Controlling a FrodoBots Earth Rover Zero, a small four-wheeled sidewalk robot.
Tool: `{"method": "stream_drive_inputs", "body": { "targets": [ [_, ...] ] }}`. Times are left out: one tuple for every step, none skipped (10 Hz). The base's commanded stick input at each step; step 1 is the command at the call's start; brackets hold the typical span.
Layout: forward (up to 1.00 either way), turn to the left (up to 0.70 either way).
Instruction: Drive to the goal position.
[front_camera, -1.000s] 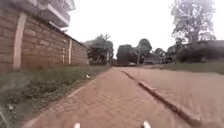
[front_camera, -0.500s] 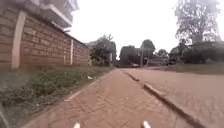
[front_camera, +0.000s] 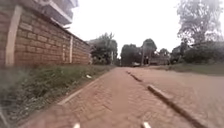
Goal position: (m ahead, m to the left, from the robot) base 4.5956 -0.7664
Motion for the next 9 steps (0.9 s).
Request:
{"method": "stream_drive_inputs", "body": {
  "targets": [
    [0.5,-0.32],
    [0.5,-0.5],
    [0.5,-0.5],
    [0.5,-0.5],
    [0.5,-0.31],
    [0.5,-0.06],
    [0.5,0.06],
    [0.5,0.03],
    [0.5,0.09]
  ]
}}
